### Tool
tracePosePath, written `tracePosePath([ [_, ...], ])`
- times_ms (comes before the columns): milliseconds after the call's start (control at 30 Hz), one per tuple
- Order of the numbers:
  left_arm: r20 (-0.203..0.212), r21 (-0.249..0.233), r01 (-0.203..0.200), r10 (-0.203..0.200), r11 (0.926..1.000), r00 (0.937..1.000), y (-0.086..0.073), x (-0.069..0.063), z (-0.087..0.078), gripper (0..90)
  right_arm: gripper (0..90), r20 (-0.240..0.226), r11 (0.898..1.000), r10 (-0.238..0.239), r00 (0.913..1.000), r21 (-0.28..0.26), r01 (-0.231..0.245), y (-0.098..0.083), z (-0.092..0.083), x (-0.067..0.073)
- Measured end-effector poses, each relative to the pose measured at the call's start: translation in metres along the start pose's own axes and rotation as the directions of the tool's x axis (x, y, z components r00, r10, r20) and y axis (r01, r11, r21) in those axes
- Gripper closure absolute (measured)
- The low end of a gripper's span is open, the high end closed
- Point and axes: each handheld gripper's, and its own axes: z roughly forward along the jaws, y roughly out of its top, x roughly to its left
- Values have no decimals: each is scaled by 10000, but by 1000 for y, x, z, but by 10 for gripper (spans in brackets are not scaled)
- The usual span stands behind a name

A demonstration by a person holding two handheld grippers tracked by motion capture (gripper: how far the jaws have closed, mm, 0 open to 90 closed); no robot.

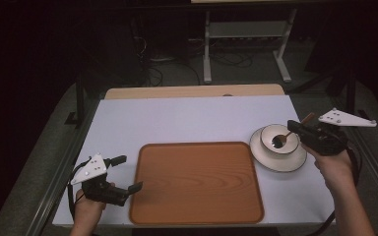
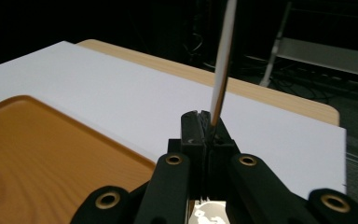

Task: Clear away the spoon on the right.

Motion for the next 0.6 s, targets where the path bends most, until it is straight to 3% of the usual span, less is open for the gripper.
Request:
tracePosePath([
  [267,6,2,-13,13,10000,10000,0,0,0,0,878,-786,9975,-558,9953,383,590,1,7,18],
  [600,20,-6,-28,28,10000,10000,0,0,0,0,878,-1688,9867,-1126,9792,975,1302,-3,21,46],
])
